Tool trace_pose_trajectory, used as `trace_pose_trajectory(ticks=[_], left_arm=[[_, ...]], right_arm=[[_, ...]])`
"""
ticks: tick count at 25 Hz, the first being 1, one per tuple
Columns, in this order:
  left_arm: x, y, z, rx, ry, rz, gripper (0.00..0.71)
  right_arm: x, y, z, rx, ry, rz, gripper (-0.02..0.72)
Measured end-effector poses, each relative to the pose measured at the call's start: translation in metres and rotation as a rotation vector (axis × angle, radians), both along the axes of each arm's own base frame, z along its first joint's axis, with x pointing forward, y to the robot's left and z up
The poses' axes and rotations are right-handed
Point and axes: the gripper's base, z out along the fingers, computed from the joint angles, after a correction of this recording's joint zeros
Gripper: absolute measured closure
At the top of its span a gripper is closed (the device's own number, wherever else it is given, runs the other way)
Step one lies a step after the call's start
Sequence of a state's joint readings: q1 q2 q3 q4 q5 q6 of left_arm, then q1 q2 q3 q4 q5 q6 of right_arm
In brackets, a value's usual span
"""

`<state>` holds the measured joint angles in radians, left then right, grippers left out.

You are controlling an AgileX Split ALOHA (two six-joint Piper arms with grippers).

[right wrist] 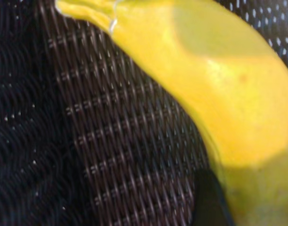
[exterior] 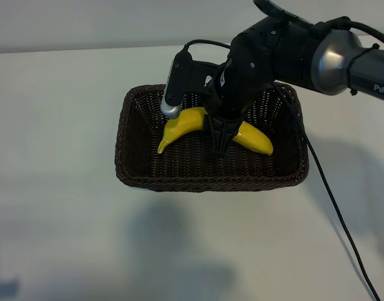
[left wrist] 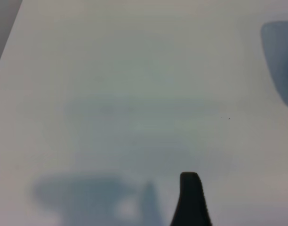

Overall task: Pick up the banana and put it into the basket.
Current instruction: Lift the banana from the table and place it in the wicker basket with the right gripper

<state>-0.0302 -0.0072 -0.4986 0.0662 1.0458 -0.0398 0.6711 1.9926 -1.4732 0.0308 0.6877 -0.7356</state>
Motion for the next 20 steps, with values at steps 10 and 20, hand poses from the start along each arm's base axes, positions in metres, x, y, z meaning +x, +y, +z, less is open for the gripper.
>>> trace_pose_trajectory(ticks=[10, 20], left_arm=[[0.0, 0.0, 0.0, 0.0, 0.0, 0.0, 0.152], [0.0, 0.0, 0.0, 0.0, 0.0, 0.0, 0.152]], right_arm=[[0.0, 0.001, 0.0, 0.042, 0.029, -0.095, 0.122], [0.006, 0.005, 0.04, 0.072, 0.119, -0.27, 0.09]])
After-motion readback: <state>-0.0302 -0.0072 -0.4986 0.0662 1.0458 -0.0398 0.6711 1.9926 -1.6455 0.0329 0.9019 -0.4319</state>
